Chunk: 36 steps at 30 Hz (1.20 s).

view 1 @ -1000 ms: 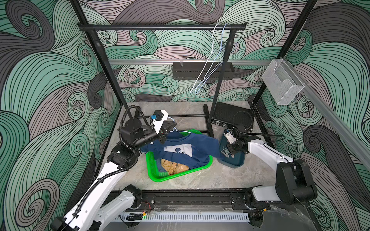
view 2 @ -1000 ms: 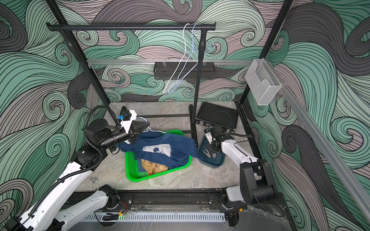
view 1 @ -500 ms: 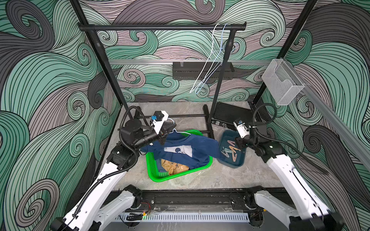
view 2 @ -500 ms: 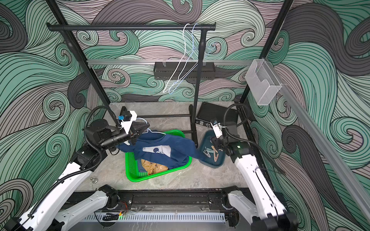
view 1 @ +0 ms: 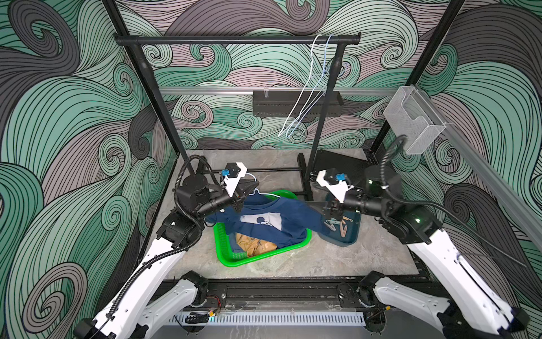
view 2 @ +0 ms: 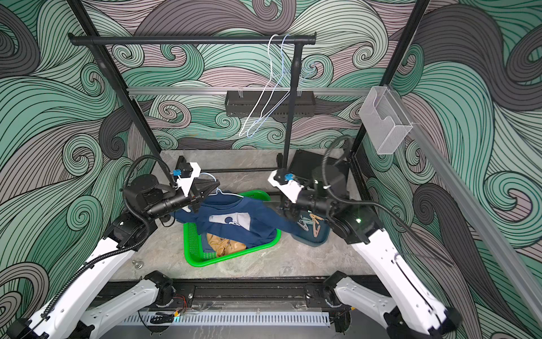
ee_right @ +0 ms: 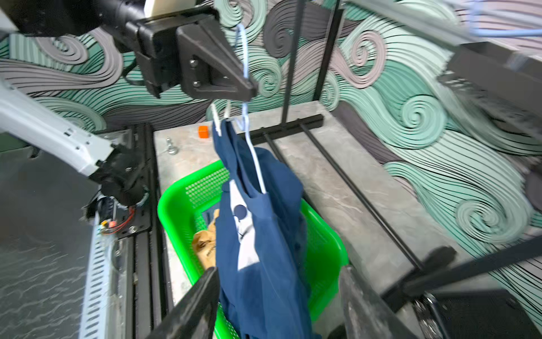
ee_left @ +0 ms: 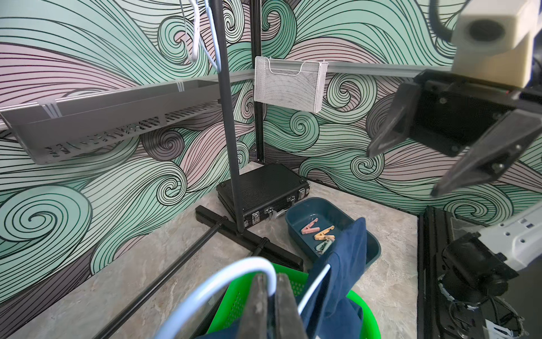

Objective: Remove the clothespins securing t-shirts to the hanger
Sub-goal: Adjust the hanger.

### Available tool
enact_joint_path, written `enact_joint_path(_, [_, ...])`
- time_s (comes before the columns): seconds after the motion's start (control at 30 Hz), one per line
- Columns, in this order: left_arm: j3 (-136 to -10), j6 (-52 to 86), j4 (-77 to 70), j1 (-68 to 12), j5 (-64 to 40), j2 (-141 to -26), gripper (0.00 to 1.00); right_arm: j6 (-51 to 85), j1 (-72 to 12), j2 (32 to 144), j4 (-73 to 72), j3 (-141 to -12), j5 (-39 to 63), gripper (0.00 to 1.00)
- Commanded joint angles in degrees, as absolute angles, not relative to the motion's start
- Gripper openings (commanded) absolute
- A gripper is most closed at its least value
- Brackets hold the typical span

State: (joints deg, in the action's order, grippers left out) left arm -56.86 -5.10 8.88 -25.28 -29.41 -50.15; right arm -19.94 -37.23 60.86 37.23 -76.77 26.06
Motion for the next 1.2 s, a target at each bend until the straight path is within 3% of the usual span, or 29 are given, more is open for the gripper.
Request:
enact_joint_path(0.0, [-59.1,-4.9,6.2,-25.5,-32.6,-50.2,0.00,-18.9,-40.7,65.0,33.6,-78.9,24.6,0.64])
enact_joint_path(0.27, [-60.5,-4.2,5.1,-25.5,-35.3,-51.6,0.00,-15.7,-44.7,75.4,27.7,-85.6,27.1,0.62])
enact_joint_path(0.63, [-61.3,-4.1,4.9,-25.5,-36.1,-52.3,0.00,-12.3,-46.7,81.6,22.9,-86.4,33.1,0.57])
enact_joint_path(1.17, [-61.0,-3.7,4.3,-25.6,-36.6,-52.7,0.00,-9.4,-47.6,86.2,17.8,-88.7,34.9,0.28])
